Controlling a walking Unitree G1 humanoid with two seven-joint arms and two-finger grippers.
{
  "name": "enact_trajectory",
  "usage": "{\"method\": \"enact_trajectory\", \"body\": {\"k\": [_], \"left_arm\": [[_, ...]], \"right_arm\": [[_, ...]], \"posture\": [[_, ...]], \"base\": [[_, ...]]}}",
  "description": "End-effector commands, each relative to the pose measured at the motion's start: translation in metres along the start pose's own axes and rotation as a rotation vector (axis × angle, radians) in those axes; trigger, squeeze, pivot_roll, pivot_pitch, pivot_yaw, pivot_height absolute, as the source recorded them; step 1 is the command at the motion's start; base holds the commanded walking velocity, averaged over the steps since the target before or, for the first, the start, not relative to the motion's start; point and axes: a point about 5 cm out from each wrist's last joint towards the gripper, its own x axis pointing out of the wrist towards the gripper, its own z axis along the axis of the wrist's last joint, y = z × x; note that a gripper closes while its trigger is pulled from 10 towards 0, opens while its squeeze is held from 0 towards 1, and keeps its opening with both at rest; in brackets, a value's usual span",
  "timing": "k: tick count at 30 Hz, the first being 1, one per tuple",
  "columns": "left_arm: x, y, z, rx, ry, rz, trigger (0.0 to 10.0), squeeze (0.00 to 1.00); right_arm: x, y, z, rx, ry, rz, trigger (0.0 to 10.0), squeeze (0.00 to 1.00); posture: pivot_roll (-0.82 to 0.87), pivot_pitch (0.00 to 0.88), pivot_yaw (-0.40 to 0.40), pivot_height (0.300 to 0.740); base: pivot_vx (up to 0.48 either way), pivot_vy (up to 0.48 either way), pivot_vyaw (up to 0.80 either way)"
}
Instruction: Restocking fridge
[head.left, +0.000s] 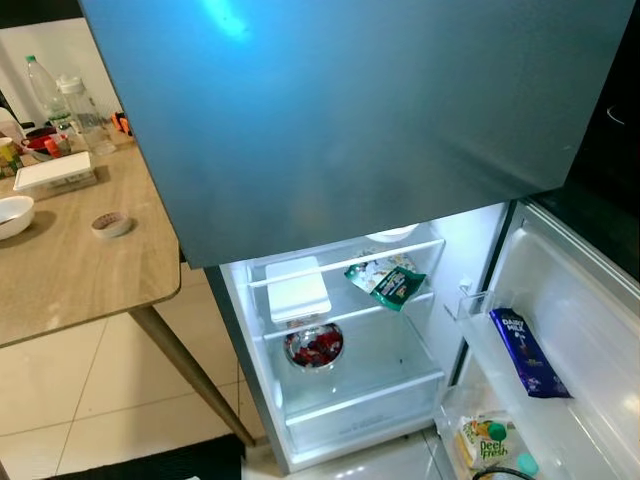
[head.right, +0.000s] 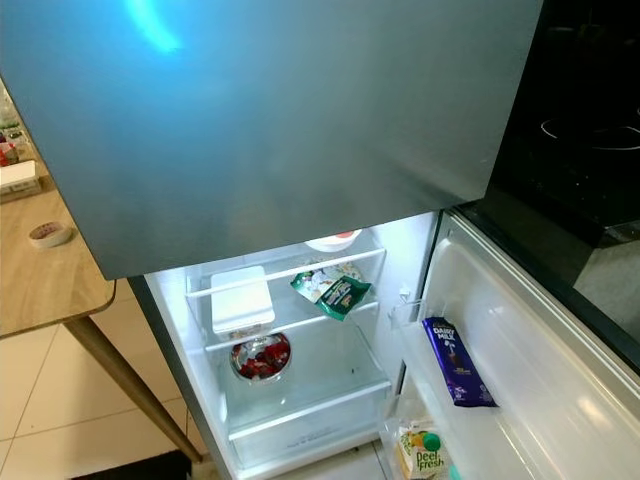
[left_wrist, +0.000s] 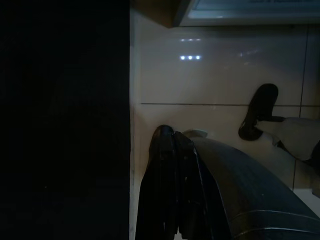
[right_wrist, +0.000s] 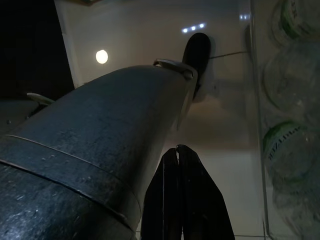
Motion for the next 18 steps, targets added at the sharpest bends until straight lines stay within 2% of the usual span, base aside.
{"method": "enact_trajectory", "body": {"k": [1, 5, 18], "left_arm": [[-0.0004, -0.0004, -0.0031, 0.0, 0.016, 0.002, 10.0, 0.0], [-0.0004, -0.0002, -0.0026, -0.003, 0.01, 0.004, 10.0, 0.0], [0.0, -0.0007, 0.0009, -0.023, -0.018, -0.003, 10.0, 0.0]], "right_arm": [[0.0, 0.0001, -0.0014, -0.007, 0.005, -0.002, 10.0, 0.0], [-0.0001, -0.0001, -0.0008, -0.008, 0.004, -0.001, 10.0, 0.0], [-0.0001, 0.0012, 0.0001, -0.012, -0.001, 0.026, 10.0, 0.0]], "posture": [[-0.07, 0.0, 0.023, 0.74], [-0.07, 0.0, 0.023, 0.74], [-0.07, 0.0, 0.02, 0.74]], "base": [[-0.439, 0.0, 0.0], [-0.386, 0.0, 0.0], [0.0, 0.0, 0.0]]}}
